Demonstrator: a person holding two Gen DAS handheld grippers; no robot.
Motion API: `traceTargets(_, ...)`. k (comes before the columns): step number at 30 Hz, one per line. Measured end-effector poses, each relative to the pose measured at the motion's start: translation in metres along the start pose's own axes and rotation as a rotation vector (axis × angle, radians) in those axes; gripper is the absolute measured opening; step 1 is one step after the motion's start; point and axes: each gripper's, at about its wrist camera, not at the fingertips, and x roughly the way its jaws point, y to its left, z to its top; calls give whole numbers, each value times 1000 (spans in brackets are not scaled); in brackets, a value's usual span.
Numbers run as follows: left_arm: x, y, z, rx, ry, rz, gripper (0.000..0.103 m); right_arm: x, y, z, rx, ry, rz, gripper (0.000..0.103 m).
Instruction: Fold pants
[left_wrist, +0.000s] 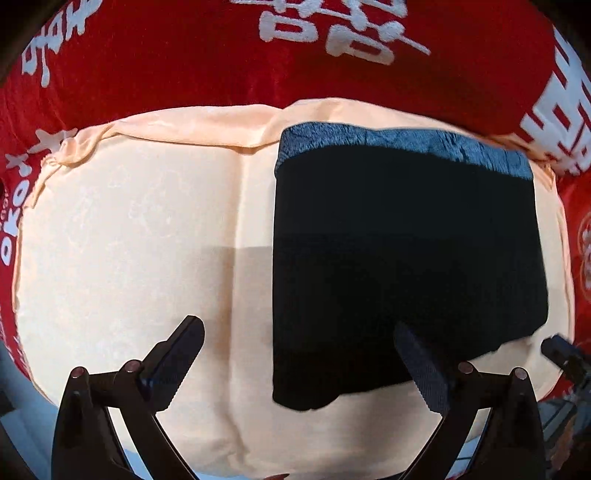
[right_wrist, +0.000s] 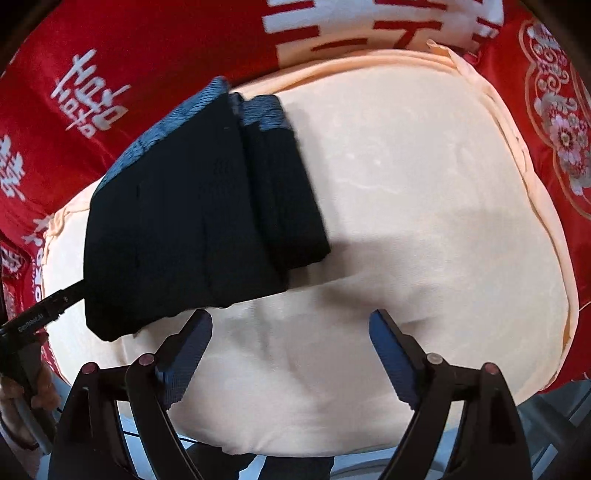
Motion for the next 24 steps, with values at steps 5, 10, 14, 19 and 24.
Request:
traceTargets(5, 7, 8, 12, -62, 31, -57, 103, 0, -13, 8, 23, 8, 21, 89)
traceTargets(10, 16, 14, 22, -111, 56, -83, 103, 2, -19, 26, 17, 2, 59, 89)
traceTargets(14, 21, 14, 30, -116, 58, -107, 103, 10, -22, 42, 10, 7, 126, 89)
traceTargets(19, 29, 11, 39, -73, 55, -205, 103, 17, -24, 60, -61, 19, 226, 89)
traceTargets(24, 40, 15, 46, -43, 60, -287, 103, 34, -25, 79, -129, 72, 299, 98)
